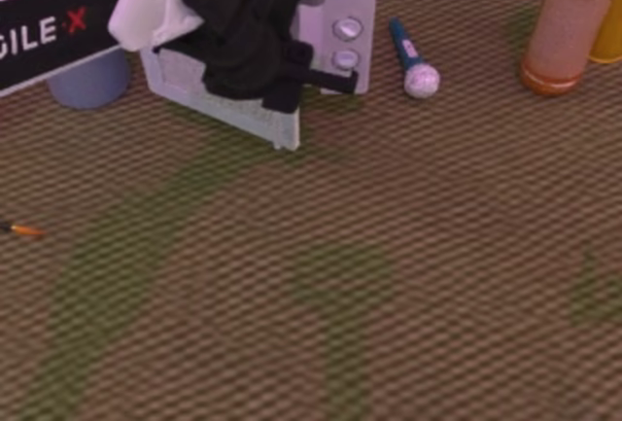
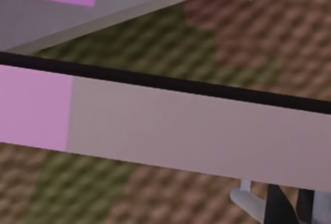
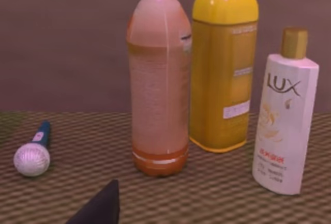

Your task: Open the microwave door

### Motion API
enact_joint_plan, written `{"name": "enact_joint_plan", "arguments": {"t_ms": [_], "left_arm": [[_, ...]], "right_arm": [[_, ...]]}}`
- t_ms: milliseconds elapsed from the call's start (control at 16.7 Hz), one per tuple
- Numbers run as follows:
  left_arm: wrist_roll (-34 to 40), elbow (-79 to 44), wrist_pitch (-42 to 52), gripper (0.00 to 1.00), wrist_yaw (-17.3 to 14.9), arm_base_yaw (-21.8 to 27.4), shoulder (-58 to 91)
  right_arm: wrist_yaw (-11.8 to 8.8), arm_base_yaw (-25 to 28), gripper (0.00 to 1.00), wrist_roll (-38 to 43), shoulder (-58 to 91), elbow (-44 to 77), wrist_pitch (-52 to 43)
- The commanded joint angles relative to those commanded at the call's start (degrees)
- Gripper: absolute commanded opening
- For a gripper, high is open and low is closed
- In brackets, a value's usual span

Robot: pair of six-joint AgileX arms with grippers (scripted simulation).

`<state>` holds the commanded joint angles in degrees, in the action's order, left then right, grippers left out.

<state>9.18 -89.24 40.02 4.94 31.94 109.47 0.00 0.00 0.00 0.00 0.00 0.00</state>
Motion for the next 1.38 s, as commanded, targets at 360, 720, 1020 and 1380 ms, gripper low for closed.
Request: {"name": "enact_joint_plan", "arguments": {"t_ms": [360, 720, 1020, 1380], "left_arm": [[-6.8, 5.3, -1.6, 0.00, -3.4, -2.1, -4.1], [-7.5, 5.8, -1.8, 0.00, -3.8, -2.3, -4.7], [-7.5, 5.8, -1.8, 0.00, -3.8, -2.3, -4.7], [-7.5, 5.8, -1.8, 0.00, -3.8, -2.3, -4.7]], "right_arm": [[0.0, 0.0, 1.00, 0.0, 0.0, 0.0, 0.0], [0.0, 0.0, 1.00, 0.0, 0.0, 0.0, 0.0], [0.0, 0.0, 1.00, 0.0, 0.0, 0.0, 0.0], [0.0, 0.0, 1.00, 0.0, 0.0, 0.0, 0.0]]}}
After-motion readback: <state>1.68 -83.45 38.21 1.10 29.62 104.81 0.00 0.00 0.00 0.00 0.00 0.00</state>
